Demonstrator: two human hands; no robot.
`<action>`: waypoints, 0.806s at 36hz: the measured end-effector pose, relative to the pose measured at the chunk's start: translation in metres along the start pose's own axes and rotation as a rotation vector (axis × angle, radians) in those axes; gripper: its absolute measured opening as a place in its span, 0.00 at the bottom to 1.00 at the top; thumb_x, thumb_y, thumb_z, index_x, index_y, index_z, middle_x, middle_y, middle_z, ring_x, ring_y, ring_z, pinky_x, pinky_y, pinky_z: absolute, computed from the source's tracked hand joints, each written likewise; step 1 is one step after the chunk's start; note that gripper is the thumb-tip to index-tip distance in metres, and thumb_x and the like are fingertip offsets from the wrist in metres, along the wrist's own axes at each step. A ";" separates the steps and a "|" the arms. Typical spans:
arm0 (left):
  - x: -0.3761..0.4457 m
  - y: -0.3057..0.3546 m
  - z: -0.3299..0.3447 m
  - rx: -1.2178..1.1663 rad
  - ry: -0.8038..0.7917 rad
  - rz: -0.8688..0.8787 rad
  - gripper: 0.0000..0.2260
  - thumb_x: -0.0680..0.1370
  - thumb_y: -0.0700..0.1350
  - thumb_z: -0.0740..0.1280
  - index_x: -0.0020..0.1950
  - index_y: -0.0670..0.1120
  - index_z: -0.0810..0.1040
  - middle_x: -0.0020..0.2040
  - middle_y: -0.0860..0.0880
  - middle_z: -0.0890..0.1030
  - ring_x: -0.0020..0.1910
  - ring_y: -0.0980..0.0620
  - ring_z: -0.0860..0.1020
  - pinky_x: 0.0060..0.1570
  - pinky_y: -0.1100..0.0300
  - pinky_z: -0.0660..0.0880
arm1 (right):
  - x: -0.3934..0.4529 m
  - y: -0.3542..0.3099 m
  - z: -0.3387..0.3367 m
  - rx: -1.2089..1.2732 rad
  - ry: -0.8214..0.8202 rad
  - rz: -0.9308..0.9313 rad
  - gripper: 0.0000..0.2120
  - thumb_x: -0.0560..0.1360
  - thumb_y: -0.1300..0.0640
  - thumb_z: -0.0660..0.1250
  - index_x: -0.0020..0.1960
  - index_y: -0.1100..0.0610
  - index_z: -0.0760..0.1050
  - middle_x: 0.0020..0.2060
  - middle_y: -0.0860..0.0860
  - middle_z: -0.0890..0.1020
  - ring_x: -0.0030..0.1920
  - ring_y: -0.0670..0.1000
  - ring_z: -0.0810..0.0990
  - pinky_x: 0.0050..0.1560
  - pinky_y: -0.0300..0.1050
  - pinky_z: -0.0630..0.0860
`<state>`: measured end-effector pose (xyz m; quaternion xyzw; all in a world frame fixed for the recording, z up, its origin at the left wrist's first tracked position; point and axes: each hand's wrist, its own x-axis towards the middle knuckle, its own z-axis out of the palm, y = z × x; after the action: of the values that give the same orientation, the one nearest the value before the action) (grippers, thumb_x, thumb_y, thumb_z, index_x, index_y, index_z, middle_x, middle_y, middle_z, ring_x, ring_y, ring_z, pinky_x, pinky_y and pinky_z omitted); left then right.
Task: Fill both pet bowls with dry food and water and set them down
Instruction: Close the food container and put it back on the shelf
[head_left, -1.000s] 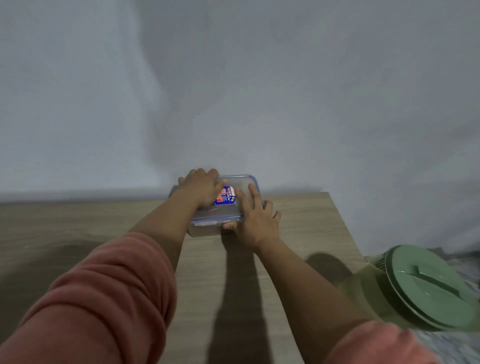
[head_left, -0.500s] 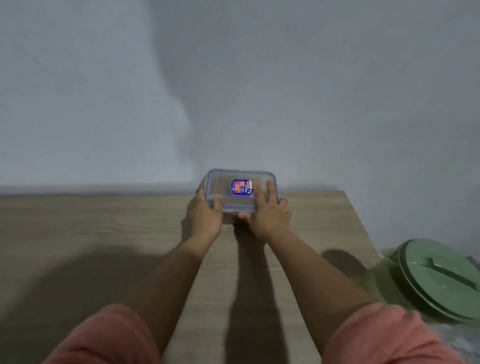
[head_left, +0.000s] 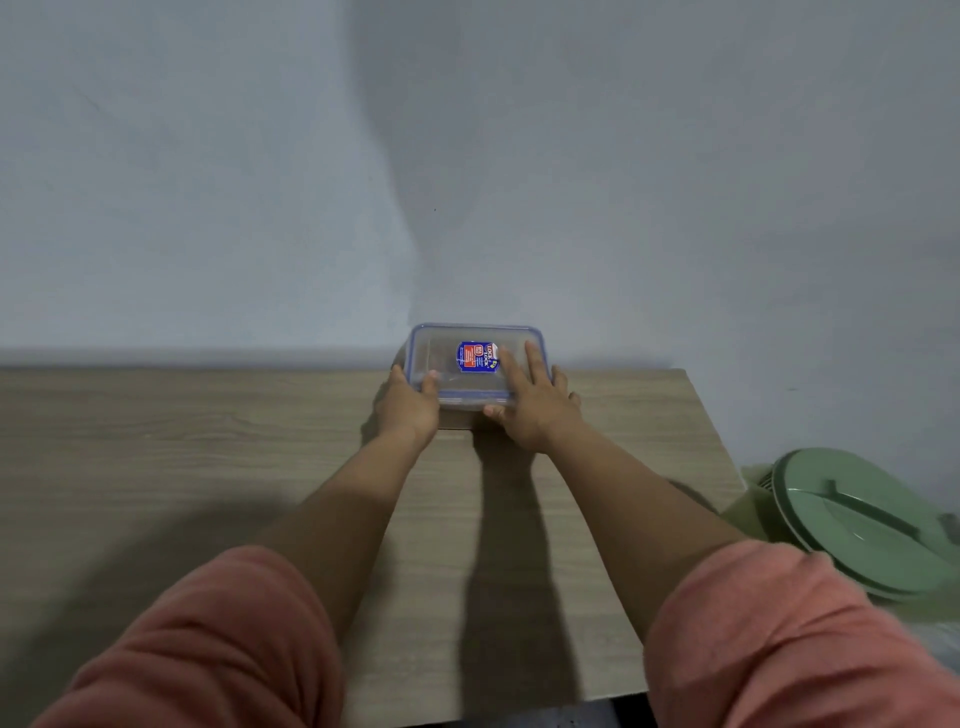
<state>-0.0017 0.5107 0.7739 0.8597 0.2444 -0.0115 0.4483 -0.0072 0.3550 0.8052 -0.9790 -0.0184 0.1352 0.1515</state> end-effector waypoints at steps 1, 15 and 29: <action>0.001 -0.001 0.000 -0.007 -0.011 -0.015 0.24 0.78 0.61 0.57 0.68 0.48 0.68 0.62 0.42 0.77 0.59 0.40 0.76 0.61 0.44 0.73 | -0.002 0.002 -0.002 -0.011 -0.009 -0.010 0.36 0.78 0.41 0.58 0.77 0.41 0.38 0.77 0.47 0.37 0.77 0.62 0.41 0.73 0.64 0.49; -0.037 -0.006 -0.015 0.032 0.005 -0.036 0.29 0.78 0.61 0.55 0.74 0.45 0.62 0.69 0.40 0.72 0.68 0.38 0.71 0.67 0.44 0.68 | -0.043 0.012 -0.017 0.001 0.124 -0.028 0.34 0.79 0.43 0.57 0.77 0.43 0.41 0.78 0.46 0.42 0.78 0.55 0.44 0.74 0.61 0.53; -0.074 0.001 -0.046 0.061 -0.083 0.056 0.28 0.82 0.57 0.54 0.78 0.42 0.57 0.74 0.40 0.68 0.72 0.38 0.66 0.71 0.50 0.63 | -0.085 -0.006 -0.024 0.109 0.226 -0.036 0.33 0.79 0.43 0.58 0.78 0.44 0.46 0.78 0.48 0.46 0.78 0.53 0.48 0.74 0.58 0.57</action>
<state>-0.0753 0.5160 0.8197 0.8782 0.2009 -0.0419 0.4320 -0.0825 0.3472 0.8515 -0.9778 -0.0116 0.0220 0.2080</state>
